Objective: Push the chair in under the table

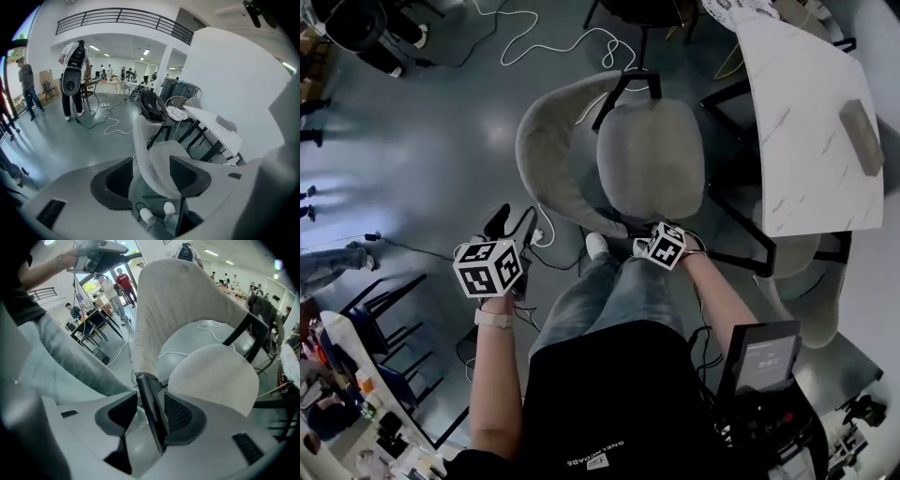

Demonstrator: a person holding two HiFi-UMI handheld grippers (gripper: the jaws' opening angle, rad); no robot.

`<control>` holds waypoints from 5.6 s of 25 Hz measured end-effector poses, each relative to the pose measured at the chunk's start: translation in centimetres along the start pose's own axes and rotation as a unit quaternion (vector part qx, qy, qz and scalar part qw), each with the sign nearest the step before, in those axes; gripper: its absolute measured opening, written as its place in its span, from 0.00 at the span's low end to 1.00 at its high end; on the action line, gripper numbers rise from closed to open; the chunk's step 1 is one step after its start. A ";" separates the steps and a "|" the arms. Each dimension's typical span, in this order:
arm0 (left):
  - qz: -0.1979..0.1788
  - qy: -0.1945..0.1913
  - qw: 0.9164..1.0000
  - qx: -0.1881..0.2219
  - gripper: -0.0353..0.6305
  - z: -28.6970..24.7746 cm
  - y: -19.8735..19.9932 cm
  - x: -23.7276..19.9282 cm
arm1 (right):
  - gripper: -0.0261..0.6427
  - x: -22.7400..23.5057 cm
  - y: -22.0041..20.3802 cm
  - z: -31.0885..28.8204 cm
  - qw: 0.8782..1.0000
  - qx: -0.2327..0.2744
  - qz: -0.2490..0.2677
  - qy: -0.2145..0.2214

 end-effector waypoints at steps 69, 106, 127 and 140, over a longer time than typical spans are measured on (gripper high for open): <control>-0.077 0.028 0.996 -0.032 0.21 -24.9 16.1 14.7 | 0.28 16.3 -10.3 4.6 0.987 -0.133 0.011 -0.087; -0.112 0.010 0.993 0.029 0.25 -21.8 14.1 17.0 | 0.33 16.8 -11.5 7.7 0.988 -0.106 -0.071 -0.081; -0.131 -0.093 0.974 0.161 0.07 -3.9 10.3 13.8 | 0.09 7.6 1.3 25.5 0.927 0.217 -0.176 -0.250; -0.148 -0.236 0.926 0.254 0.06 9.5 10.5 16.3 | 0.05 -5.3 8.3 35.8 0.828 0.460 -0.171 -0.271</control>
Point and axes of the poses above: the fingertips, and each gripper's own axes: z backward along the fingers, x to its right, y out of its top, the point moved 9 cm from there along z, backward along the fingers
